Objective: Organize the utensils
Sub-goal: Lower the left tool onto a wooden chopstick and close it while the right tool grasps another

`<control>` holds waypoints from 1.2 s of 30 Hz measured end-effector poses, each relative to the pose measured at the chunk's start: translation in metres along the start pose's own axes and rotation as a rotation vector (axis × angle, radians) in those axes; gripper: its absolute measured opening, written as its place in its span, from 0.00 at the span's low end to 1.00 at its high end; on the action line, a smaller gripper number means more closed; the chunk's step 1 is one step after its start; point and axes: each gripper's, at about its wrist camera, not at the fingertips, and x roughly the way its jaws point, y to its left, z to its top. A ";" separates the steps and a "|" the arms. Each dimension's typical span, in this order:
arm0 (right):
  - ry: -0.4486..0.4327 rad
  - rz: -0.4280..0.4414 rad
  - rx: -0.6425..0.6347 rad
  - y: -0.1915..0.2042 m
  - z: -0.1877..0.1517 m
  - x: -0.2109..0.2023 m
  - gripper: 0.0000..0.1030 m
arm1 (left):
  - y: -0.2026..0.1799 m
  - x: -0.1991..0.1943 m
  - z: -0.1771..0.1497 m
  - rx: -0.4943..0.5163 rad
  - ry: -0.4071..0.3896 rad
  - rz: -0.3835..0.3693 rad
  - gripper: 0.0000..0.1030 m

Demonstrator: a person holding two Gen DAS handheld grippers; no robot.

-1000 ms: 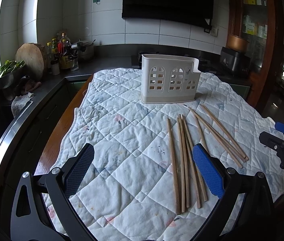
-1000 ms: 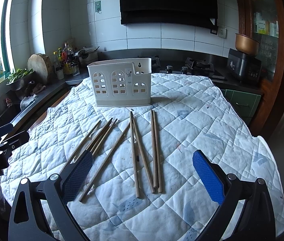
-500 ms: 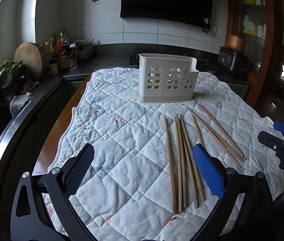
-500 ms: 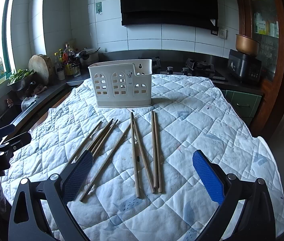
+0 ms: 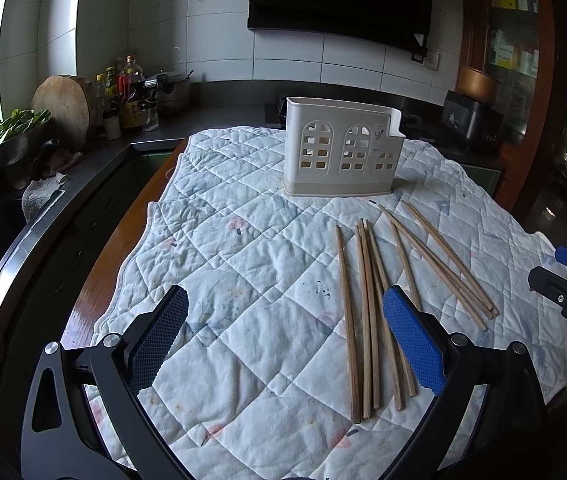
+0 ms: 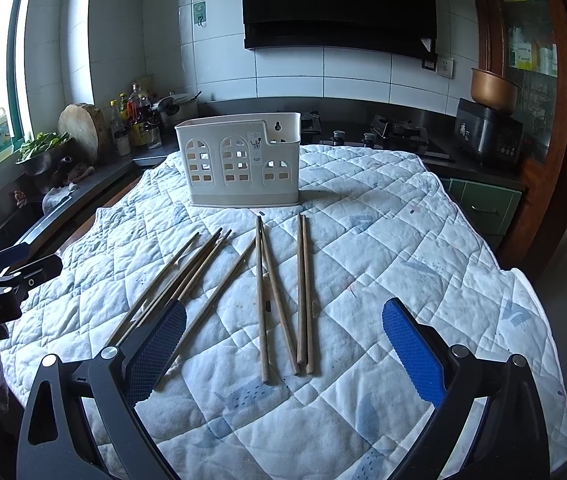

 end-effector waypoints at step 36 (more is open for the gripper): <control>0.233 0.069 0.073 -0.042 -0.012 0.096 0.14 | 0.008 0.047 -0.025 -0.080 0.114 -0.097 0.68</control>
